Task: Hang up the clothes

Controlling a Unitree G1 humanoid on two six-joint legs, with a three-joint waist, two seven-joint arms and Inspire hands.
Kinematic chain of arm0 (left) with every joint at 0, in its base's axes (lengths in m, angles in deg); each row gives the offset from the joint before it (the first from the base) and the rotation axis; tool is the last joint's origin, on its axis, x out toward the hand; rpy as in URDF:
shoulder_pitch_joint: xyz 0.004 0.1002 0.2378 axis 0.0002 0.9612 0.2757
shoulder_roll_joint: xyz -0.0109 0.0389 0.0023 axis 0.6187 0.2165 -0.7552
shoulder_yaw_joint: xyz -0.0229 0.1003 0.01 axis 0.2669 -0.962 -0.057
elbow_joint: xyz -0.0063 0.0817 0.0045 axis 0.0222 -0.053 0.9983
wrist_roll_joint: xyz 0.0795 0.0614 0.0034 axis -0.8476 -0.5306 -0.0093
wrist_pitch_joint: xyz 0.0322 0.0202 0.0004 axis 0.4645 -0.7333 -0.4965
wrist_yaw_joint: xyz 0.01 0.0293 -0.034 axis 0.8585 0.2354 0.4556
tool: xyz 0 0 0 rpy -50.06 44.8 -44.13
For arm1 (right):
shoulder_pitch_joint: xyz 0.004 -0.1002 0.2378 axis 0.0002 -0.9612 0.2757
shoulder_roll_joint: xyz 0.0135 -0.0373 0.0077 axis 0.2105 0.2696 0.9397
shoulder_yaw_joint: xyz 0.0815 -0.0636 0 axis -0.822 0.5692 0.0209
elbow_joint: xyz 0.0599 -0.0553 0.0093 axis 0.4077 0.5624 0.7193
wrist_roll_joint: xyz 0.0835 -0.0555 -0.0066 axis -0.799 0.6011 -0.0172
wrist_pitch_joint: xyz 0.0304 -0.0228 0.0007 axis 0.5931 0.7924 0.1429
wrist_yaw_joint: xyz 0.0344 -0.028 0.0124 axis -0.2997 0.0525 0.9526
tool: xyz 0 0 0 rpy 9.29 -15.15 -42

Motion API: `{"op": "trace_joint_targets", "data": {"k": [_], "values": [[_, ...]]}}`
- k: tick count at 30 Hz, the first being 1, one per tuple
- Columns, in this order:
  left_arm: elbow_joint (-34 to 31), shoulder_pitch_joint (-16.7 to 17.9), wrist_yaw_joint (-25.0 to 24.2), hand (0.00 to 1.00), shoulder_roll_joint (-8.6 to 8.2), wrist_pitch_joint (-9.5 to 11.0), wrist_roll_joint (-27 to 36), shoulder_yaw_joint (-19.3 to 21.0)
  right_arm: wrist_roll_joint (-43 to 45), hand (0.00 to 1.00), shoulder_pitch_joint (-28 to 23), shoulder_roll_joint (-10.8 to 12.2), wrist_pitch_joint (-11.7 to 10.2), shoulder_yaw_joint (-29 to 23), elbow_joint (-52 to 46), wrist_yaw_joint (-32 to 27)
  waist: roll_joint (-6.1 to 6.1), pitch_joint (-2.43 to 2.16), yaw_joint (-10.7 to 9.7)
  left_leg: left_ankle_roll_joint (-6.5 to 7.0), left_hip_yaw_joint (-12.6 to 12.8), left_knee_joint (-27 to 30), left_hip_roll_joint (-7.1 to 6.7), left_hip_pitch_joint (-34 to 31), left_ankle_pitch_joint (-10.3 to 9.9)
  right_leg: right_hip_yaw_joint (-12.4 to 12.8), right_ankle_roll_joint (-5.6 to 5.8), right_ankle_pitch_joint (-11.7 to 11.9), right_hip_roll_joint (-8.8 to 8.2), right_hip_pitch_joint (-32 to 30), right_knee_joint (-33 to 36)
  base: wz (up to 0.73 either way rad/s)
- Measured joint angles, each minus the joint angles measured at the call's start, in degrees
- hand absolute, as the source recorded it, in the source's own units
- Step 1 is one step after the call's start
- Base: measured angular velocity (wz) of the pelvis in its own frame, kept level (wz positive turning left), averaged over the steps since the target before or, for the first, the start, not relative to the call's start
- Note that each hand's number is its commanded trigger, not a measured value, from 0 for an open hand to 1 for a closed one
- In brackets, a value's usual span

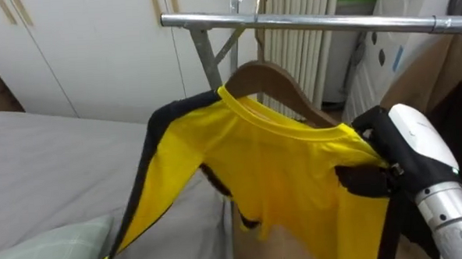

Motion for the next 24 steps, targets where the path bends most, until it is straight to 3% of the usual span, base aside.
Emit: {"op": "trace_joint_targets", "data": {"k": [3,5,6,7,11,24], "values": [[0.44,0.05,-0.99,0.0,-0.03,0.0,1.22,-1.03,0.49,1.0,-0.4,1.4,0.1,0.04,0.0,0.55,-0.13,-0.06,0.74,1.44,3.28,0.11,-0.01,0.52,-1.13,-0.73,-1.14,1.52,-0.69,-0.4,-0.66,-0.42],[1.04,0.07,-1.2,0.0,-0.04,0.1,1.94,-1.81,0.31,1.0,-0.41,1.72,0.09,0.17,0.0,0.58,-0.43,-0.08,3.08,1.7,5.95,0.0,0.0,1.45,-1.87,-7.58,-1.33,1.86,-2.42,-1.06,-1.03,-0.73],[2.84,-0.02,-1.55,0.0,-0.07,0.4,2.19,-2.04,0.6,1.0,-0.37,2.48,0.04,0.32,0.0,0.78,-0.46,-0.09,4.61,1.75,7.93,0.09,0.01,2.49,-2.69,-12.51,-1.84,1.83,-3.44,-1.01,-1.25,-0.78],[4.29,-0.06,-1.93,0.0,-0.07,0.59,2.18,-2.08,0.92,1.0,-0.37,3.08,-0.05,0.33,-0.03,1.04,-0.35,-0.05,4.6,1.91,8.73,0.49,0.12,2.86,-3.35,-14.29,-2.06,1.65,-3.93,-0.34,-1.97,-0.53],[4.79,-0.06,-2.4,0.0,-0.06,0.63,2.17,-2.01,-0.1,1.0,-0.36,3.74,-0.02,0.32,0.11,1.63,-0.3,0.03,3.81,2.13,8.57,0.44,0.15,3.04,-3.84,-14.1,-1.67,1.92,-3.8,1.11,-3.36,-0.02],[4.75,0.02,-2.64,0.0,0.01,0.72,1.66,-1.41,-3.67,1.0,0.13,4.34,-0.07,0.26,0.23,2.34,-0.7,0.23,4.47,2.02,7.81,-0.7,0.17,3.85,-3.99,-14.36,-1.47,2.06,-3.41,2.41,-5.13,0.02]]}}
